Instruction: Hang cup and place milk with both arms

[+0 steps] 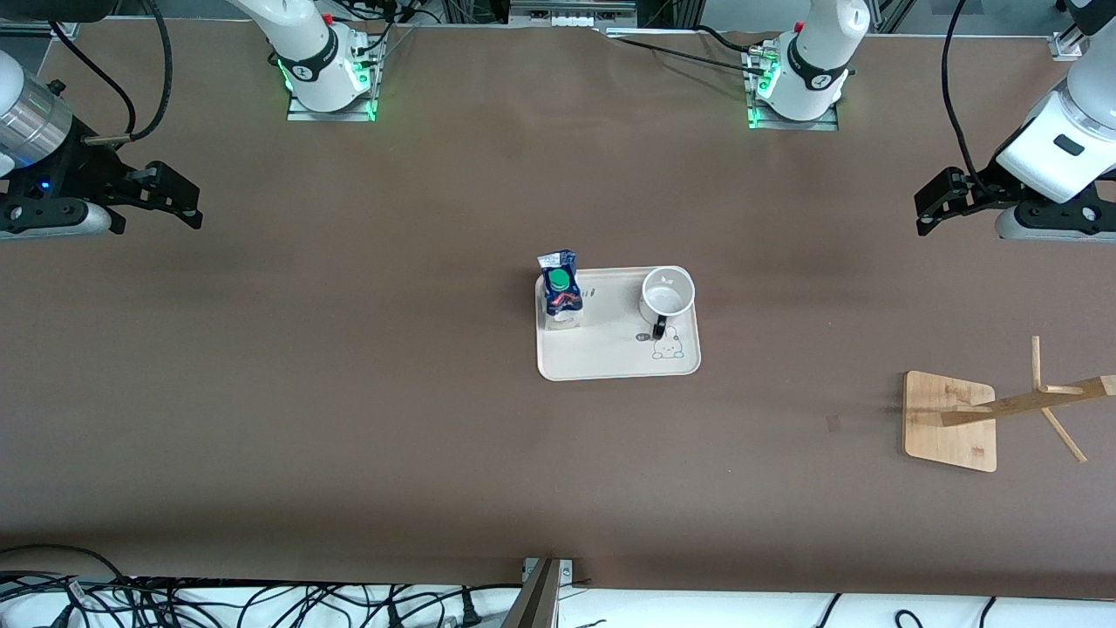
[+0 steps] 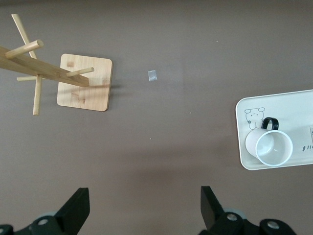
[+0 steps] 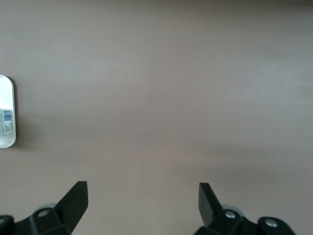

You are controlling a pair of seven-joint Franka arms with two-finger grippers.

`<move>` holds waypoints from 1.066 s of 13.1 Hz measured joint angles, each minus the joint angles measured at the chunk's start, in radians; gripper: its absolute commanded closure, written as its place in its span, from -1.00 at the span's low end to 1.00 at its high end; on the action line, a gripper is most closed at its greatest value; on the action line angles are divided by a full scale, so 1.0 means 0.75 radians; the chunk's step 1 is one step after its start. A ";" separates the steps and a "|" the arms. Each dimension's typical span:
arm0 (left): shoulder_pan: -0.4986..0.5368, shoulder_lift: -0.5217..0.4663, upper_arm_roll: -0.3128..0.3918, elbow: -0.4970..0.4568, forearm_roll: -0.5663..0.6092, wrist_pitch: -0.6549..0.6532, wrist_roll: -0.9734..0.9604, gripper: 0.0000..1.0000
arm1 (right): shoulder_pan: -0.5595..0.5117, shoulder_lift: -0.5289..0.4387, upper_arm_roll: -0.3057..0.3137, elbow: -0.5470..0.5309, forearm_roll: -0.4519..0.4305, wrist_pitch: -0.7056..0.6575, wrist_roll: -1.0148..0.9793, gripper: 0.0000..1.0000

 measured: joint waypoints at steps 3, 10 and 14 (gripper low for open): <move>0.001 0.000 0.000 0.000 0.000 0.000 0.000 -1.00 | 0.000 0.001 0.000 0.000 0.000 -0.007 0.000 -1.00; 0.001 0.000 0.001 0.000 0.000 0.000 0.000 -1.00 | 0.000 0.003 0.000 0.000 0.000 -0.008 0.000 -1.00; 0.002 0.000 0.001 0.000 0.000 0.000 0.000 -1.00 | 0.001 0.018 0.000 0.000 0.000 -0.009 0.000 -1.00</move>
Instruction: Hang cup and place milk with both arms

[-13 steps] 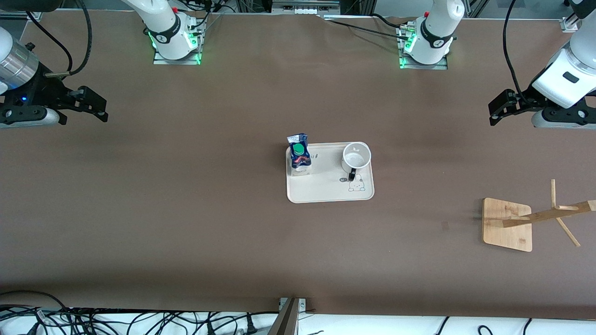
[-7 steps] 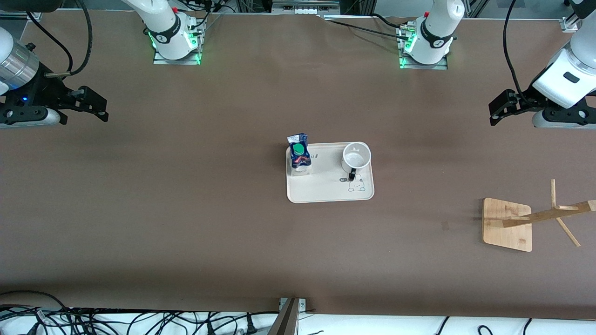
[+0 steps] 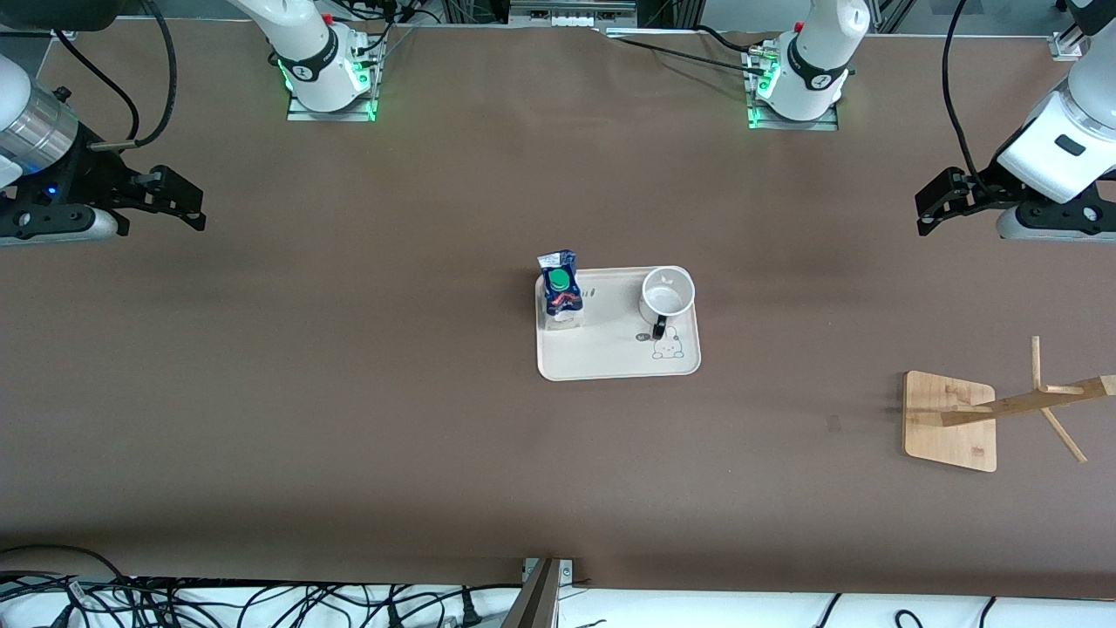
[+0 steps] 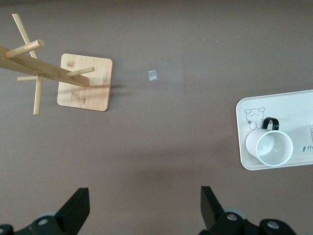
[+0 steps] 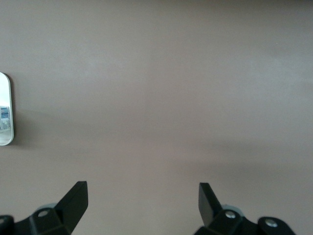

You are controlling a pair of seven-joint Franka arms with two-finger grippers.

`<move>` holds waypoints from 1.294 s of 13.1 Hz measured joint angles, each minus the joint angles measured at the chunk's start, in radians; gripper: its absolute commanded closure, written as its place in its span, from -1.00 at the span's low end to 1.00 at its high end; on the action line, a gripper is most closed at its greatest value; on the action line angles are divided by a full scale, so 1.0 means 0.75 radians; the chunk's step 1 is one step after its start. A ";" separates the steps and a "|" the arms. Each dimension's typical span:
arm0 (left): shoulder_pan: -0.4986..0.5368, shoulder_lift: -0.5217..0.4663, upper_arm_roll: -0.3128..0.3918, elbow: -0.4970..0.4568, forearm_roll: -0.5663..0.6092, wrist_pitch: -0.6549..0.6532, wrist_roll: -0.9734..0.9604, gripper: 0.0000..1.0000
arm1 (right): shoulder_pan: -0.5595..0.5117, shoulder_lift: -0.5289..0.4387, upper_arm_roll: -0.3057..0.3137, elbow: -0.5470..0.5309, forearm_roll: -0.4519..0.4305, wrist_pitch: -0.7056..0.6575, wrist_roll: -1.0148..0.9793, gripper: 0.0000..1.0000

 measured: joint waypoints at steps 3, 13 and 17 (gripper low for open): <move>0.000 0.000 0.000 0.000 0.000 0.000 0.000 -1.00 | 0.001 0.042 0.001 -0.003 0.000 -0.013 0.000 -1.00; 0.001 0.000 0.000 0.001 0.000 -0.001 0.000 -1.00 | 0.116 0.195 0.280 0.062 0.071 -0.036 0.187 -1.00; 0.001 0.000 0.000 0.001 0.000 -0.003 0.000 -1.00 | 0.370 0.343 0.342 0.121 0.120 0.195 0.408 -1.00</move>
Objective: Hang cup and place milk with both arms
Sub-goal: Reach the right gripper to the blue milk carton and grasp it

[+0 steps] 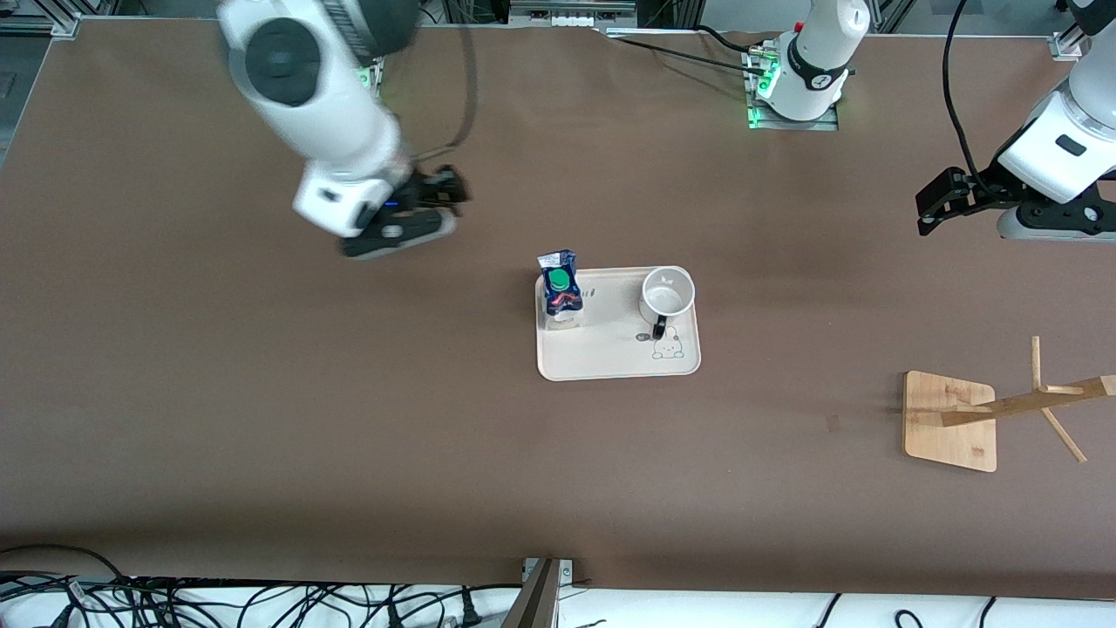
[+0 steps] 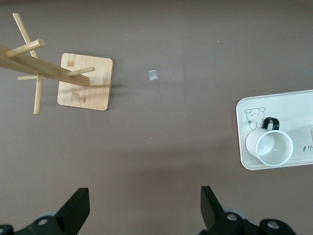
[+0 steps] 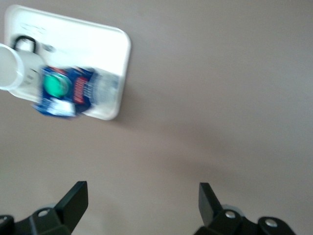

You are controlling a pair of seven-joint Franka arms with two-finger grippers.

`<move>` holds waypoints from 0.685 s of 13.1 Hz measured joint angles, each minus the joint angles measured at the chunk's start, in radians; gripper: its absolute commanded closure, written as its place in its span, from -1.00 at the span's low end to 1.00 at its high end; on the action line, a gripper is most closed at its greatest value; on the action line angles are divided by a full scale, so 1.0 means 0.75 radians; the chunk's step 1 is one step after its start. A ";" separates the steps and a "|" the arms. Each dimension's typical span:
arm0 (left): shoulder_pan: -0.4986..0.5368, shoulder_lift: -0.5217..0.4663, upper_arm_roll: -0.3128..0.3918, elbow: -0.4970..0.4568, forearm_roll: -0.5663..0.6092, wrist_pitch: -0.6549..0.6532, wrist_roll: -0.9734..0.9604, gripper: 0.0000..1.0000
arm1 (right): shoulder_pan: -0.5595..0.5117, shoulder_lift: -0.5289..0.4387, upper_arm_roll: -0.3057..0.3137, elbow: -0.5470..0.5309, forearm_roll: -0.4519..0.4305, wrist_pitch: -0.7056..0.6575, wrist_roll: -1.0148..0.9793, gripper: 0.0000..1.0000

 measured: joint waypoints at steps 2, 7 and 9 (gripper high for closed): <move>0.000 0.000 0.000 0.000 0.000 0.000 0.000 -1.00 | 0.122 0.124 0.000 0.101 -0.001 0.082 0.122 -1.00; 0.000 0.000 0.000 0.001 0.000 -0.001 0.000 -1.00 | 0.220 0.338 -0.004 0.248 -0.120 0.136 0.191 -1.00; 0.000 0.000 0.000 0.001 0.000 -0.001 0.000 -1.00 | 0.220 0.375 -0.008 0.251 -0.131 0.170 0.191 -1.00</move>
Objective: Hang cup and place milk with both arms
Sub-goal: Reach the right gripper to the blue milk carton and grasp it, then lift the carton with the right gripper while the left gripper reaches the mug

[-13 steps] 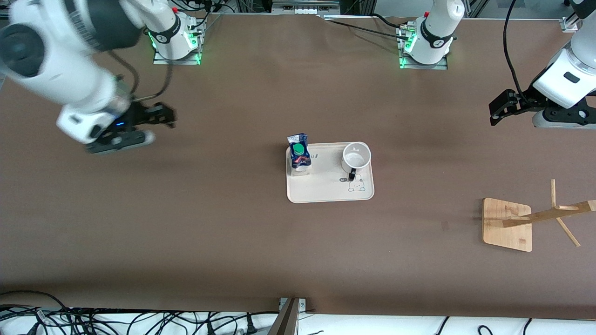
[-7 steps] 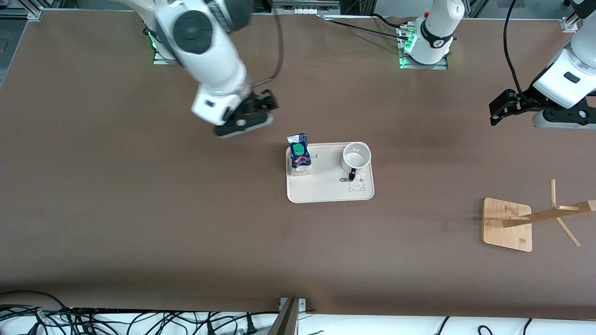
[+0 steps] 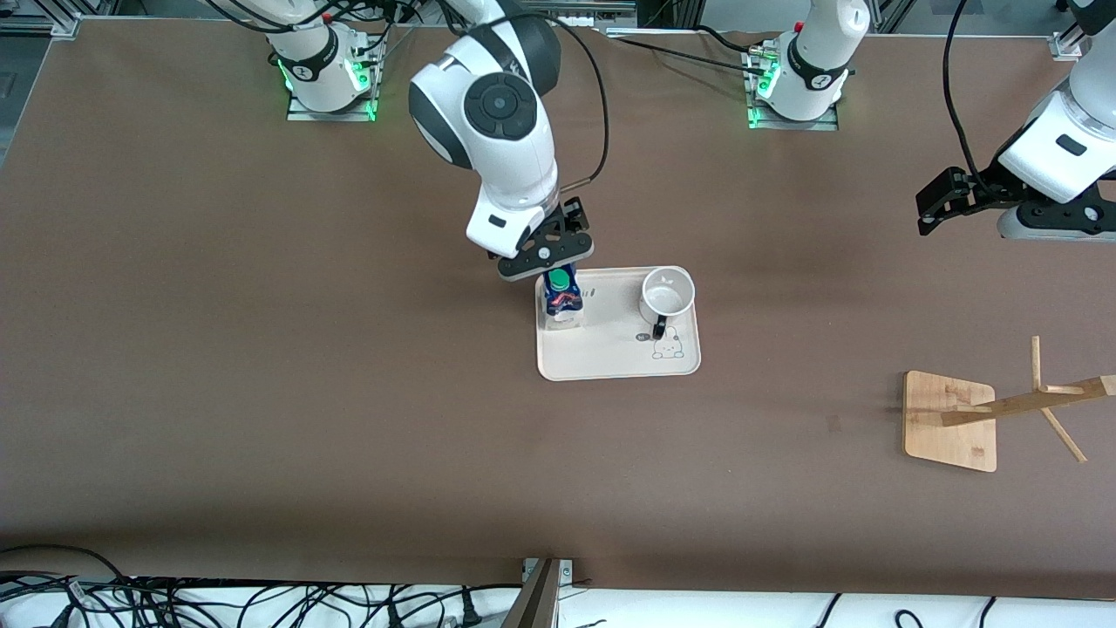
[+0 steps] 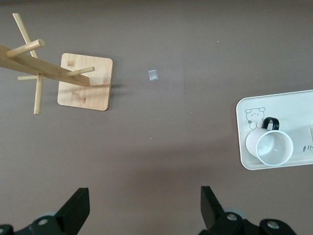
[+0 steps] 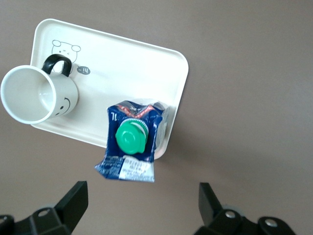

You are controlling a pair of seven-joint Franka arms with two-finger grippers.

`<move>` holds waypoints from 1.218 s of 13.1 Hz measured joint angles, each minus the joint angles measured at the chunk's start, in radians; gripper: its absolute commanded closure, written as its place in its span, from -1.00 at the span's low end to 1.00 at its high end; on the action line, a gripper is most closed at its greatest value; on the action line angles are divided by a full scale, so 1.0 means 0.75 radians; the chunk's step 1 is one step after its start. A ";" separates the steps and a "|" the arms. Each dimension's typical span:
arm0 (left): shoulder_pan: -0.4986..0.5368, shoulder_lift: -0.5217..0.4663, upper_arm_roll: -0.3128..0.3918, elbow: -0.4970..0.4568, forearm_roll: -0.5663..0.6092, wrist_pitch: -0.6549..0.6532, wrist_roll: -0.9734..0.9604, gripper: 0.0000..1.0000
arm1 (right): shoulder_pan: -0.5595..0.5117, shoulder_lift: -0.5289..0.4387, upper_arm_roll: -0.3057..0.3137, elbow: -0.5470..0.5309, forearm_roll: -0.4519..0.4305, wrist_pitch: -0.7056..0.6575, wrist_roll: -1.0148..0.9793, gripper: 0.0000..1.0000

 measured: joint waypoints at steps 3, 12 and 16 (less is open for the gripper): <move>0.000 0.000 0.000 0.000 0.000 0.000 0.000 -1.00 | 0.006 0.046 0.000 0.002 0.000 0.067 0.000 -1.00; 0.000 0.000 0.000 0.000 0.000 0.000 0.000 -1.00 | 0.043 0.125 0.000 0.004 -0.022 0.150 0.010 -0.26; 0.000 0.000 0.000 0.000 0.000 -0.018 0.000 -1.00 | 0.043 0.125 -0.003 0.008 -0.022 0.150 0.012 0.17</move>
